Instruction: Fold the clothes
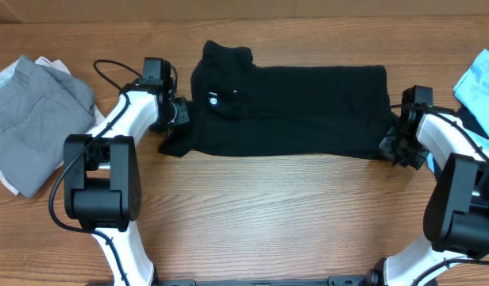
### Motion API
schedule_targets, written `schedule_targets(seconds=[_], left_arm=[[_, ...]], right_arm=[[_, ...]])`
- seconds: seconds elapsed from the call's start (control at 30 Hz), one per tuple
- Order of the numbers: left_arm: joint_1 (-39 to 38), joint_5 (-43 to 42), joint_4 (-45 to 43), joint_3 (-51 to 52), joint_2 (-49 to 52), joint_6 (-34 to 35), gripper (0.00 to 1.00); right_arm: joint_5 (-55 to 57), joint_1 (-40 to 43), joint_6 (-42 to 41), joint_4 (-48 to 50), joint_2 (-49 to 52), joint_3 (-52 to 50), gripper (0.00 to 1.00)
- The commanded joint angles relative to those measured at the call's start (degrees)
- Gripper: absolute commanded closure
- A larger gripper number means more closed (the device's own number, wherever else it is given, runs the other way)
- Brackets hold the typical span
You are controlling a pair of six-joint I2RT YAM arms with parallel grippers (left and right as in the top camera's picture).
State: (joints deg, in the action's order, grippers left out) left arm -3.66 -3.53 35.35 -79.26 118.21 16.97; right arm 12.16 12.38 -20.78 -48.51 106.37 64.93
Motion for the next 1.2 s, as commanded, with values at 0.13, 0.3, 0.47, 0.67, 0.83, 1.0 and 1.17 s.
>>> schedule_targets(seconds=[0.13, 0.3, 0.47, 0.67, 0.83, 1.0, 1.17], left_arm=[[0.22, 11.45, 3.89, 0.98, 3.39, -1.55, 0.68], [0.09, 13.20, 4.44, 0.98, 3.39, -1.57, 0.68], [0.11, 17.90, 5.44, 0.98, 3.39, -1.53, 0.71], [1.25, 22.99, 6.45, 0.90, 3.39, -0.52, 0.71], [3.06, 24.61, 8.63, -2.21, 3.39, -0.02, 0.70], [3.50, 24.70, 14.60, -9.44, 3.37, -0.02, 0.73], [3.50, 11.58, 23.32, -15.91, 2.93, -0.07, 0.71]], right_arm=[[0.17, 0.35, -0.31, 0.22, 0.37, 1.42, 0.93], [0.17, 0.35, -0.31, 0.22, 0.37, 1.42, 0.92], [0.15, 0.35, -0.31, 0.17, 0.37, 1.42, 0.92], [0.20, 0.35, -0.28, 0.20, 0.37, 1.42, 0.91], [0.20, 0.35, -0.28, 0.22, 0.37, 1.42, 0.90], [0.22, 0.35, -0.28, 0.22, 0.37, 1.42, 0.90], [0.20, 0.35, -0.28, -0.96, 0.37, 1.42, 0.76]])
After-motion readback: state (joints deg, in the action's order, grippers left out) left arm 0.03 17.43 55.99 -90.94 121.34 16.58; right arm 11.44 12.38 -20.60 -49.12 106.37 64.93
